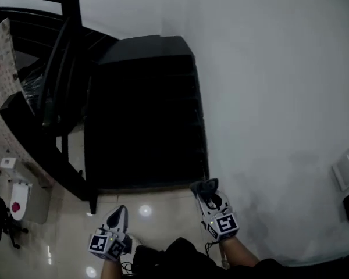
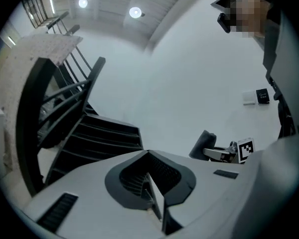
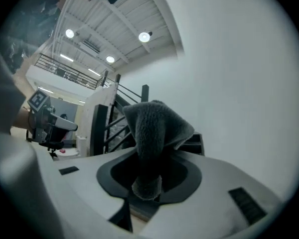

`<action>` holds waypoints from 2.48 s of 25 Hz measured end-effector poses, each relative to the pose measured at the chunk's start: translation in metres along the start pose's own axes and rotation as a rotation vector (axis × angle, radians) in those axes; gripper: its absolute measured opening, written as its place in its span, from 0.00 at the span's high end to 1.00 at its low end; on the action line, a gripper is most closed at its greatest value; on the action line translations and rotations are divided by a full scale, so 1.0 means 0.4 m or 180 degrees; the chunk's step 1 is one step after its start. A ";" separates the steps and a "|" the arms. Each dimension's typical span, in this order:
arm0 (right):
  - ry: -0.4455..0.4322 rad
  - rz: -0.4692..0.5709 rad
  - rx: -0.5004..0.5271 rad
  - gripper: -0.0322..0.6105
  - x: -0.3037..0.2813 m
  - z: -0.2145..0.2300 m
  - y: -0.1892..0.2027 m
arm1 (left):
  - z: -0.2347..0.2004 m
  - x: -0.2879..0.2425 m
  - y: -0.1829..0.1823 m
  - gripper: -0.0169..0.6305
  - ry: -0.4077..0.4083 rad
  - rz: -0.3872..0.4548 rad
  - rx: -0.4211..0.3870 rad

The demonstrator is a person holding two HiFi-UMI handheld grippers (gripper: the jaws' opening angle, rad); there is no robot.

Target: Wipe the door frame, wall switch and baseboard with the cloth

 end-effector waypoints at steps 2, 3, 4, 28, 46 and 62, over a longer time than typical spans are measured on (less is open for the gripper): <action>0.0405 -0.0019 0.0044 0.79 0.012 0.084 -0.008 | -0.001 -0.133 0.019 0.98 0.0423 -0.0060 0.0132; 0.0632 -0.0029 0.0059 0.79 0.028 0.128 -0.013 | 0.009 -0.201 0.031 0.98 0.0659 -0.0097 0.0194; 0.0863 -0.0029 0.0064 0.79 0.049 0.173 -0.021 | 0.023 -0.268 0.046 0.98 0.0885 -0.0143 0.0242; 0.4044 0.0170 0.0997 0.79 0.472 0.472 -0.578 | 0.591 -0.880 0.100 0.98 0.4481 -0.0594 0.0586; 0.5546 -0.2782 0.4155 0.79 0.618 0.530 -0.876 | 0.547 -0.844 0.103 0.98 0.4288 -0.0688 0.0525; 0.5644 -0.3219 0.4144 0.79 0.612 0.525 -0.742 | 0.504 -0.849 0.146 0.98 0.4343 -0.0894 0.0718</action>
Point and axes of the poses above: the fingertips, and each gripper's own axes: x backward along the fingers, z to its right, y out of its underside, the point moved 1 cm from there along x, backward along the fingers, and after that the axes turned 10 degrees about y, right-handed, at the moved point
